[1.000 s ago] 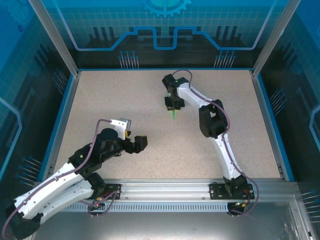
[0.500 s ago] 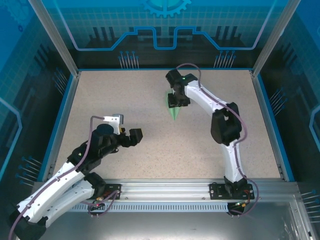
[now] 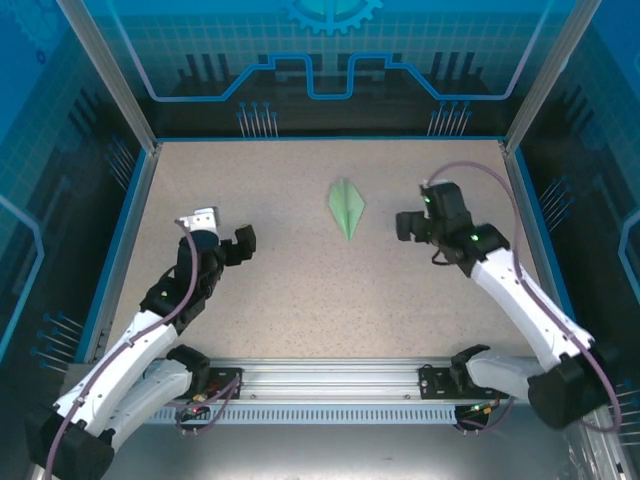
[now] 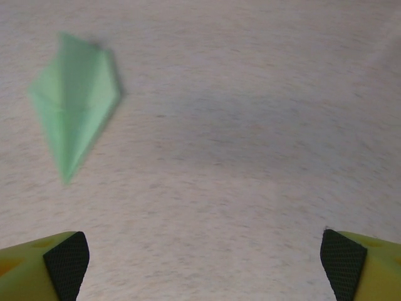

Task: Fold a paper plane with a square sheet of paper (fold left side to right side)
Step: Place the paper plane at the center of the table, then reset both arms

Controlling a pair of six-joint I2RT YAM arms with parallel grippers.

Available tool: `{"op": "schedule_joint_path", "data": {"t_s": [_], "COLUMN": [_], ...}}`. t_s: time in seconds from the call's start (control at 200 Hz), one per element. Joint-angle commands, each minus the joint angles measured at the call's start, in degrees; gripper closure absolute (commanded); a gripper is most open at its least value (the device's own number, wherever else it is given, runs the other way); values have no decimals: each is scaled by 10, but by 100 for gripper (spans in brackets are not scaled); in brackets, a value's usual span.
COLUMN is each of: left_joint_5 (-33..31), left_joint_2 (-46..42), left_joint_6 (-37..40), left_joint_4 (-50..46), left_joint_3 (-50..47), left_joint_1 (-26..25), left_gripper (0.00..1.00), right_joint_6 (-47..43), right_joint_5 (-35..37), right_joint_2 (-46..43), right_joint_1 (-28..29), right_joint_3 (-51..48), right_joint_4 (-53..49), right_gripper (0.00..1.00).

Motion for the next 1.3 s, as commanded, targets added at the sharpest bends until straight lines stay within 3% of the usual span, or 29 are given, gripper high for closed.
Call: {"op": "schedule_joint_path", "data": {"t_s": [0.0, 0.135, 0.21, 0.325, 0.5, 0.65, 0.755, 0.89, 1.085, 1.296], "left_joint_5": [-82, -93, -87, -59, 68, 106, 141, 192, 223, 227], "left_joint_2": [19, 57, 83, 120, 200, 291, 337, 431, 427, 428], "left_joint_6": [88, 133, 149, 168, 147, 160, 182, 170, 163, 161], "left_joint_4": [74, 139, 195, 283, 404, 507, 545, 639, 558, 560], "left_joint_3": [-28, -69, -98, -139, -163, -146, -132, -137, -100, -100], "left_joint_1": [12, 27, 40, 63, 125, 146, 159, 191, 206, 210], "left_gripper": [1, 1, 1, 1, 1, 1, 1, 1, 1, 1], "right_joint_6": [-28, -81, -93, -98, -132, -180, -198, -217, -211, -159], "right_joint_5": [0, -11, -17, -28, -50, -91, -104, -130, -139, -168], "right_joint_2": [-44, -106, -108, -61, -1, 48, 79, 94, 103, 115], "right_joint_1": [-61, -106, -123, -141, -146, -146, -149, -153, -162, -161], "right_joint_3": [-109, -275, -328, -352, -375, -374, -369, -345, -330, -318], "right_joint_4": [145, 346, 409, 457, 592, 676, 711, 679, 660, 658], "right_gripper": [1, 1, 1, 1, 1, 1, 1, 1, 1, 1]}}
